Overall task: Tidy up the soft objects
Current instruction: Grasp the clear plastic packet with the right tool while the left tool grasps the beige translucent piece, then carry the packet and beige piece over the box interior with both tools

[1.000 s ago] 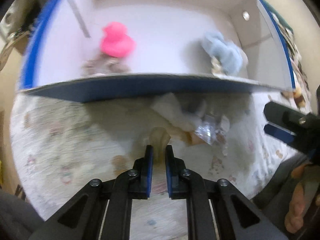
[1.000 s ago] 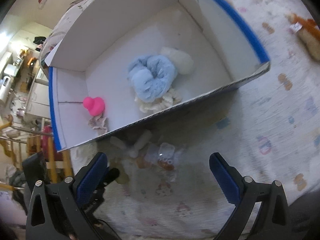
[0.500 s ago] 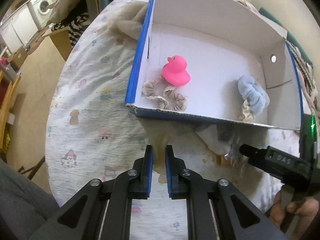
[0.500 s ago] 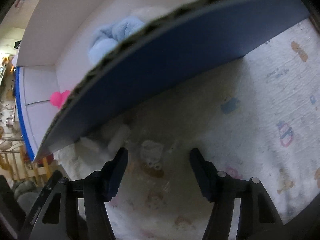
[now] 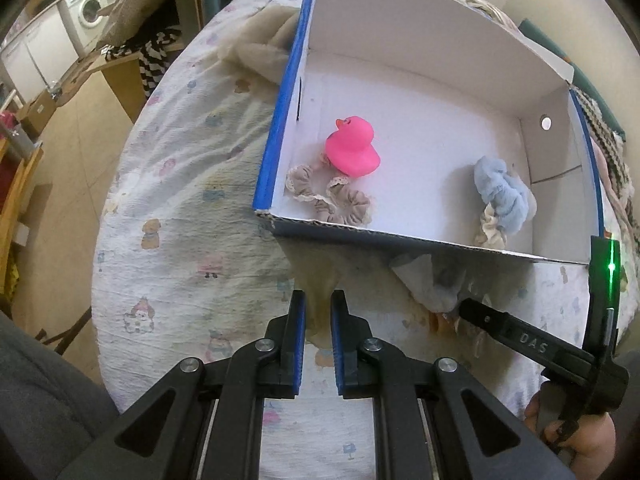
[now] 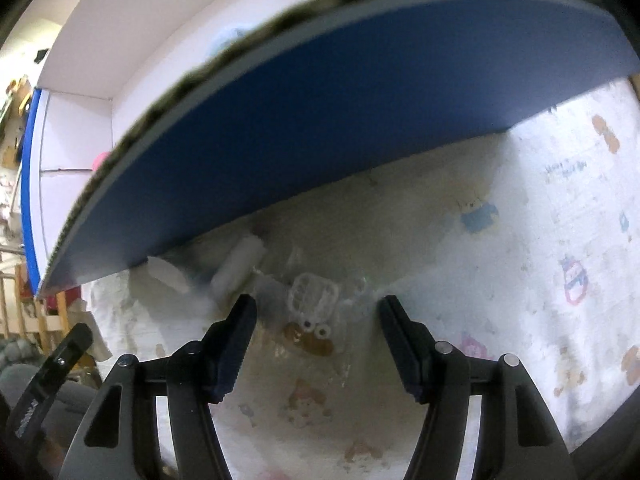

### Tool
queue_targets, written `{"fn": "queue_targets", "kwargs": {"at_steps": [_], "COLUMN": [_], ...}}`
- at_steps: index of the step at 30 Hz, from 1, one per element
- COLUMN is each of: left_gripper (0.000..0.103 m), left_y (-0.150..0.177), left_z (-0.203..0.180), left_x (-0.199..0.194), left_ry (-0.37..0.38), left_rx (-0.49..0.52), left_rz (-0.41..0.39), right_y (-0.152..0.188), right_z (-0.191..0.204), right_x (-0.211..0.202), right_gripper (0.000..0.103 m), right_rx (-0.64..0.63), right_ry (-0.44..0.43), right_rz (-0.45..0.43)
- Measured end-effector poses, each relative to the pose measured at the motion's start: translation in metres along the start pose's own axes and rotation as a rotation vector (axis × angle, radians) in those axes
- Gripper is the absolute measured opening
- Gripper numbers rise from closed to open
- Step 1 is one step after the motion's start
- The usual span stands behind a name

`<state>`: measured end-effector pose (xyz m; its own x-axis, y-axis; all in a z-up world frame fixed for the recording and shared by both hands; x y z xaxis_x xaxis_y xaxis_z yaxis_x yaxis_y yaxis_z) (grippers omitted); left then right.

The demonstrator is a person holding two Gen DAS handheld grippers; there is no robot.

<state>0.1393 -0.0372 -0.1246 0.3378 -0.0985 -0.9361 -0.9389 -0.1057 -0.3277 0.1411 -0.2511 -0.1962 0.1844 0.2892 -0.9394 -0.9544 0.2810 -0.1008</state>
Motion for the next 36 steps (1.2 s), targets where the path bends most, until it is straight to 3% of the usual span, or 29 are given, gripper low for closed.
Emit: {"fn": "queue_targets", "kwargs": {"at_steps": [1,3,4,7,23,30,36], "left_gripper": [0.011,0.011,0.011,0.011,0.011,0.011,0.011], "left_y": [0.0,0.001,0.002,0.004,0.003,0.007,0.006], "left_z": [0.0,-0.002,-0.003,-0.005,0.012,0.011,0.03], "left_x": [0.001,0.004,0.005,0.007,-0.001,-0.01,-0.024], "left_ry": [0.0,-0.004,-0.008,-0.017,-0.116,-0.119,-0.082], "left_rx": [0.002,0.009,0.014,0.026,0.03,0.032,-0.079], "left_rz": [0.002,0.007,0.01,0.013,-0.041,-0.064,-0.059], "right_y": [0.0,-0.001,-0.001,0.001,0.012,0.023,0.028], "right_z": [0.002,0.004,0.005,0.016,0.019,0.023,0.031], "right_x": [0.001,0.003,0.003,0.0,-0.053,-0.098,-0.139], "right_gripper": [0.052,0.045,0.031,0.026,0.026,0.026,0.026], "right_rx": [-0.016,-0.035,-0.039,-0.087,-0.086,-0.146,-0.215], "right_ry": [0.023,0.041,0.034,0.041,0.041,-0.053,-0.145], "right_rz": [-0.003,-0.011,-0.011,-0.019,-0.153,-0.235,-0.339]}}
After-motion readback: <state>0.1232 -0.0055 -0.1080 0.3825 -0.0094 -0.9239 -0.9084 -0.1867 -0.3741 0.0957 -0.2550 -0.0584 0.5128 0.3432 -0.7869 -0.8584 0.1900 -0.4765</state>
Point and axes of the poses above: each gripper's, at about its wrist camera, not at the fingertips, and x roughly the way its jaws point, z to its left, y to its underside, the point moved 5 cm from there along x, roughly the way its jaws point
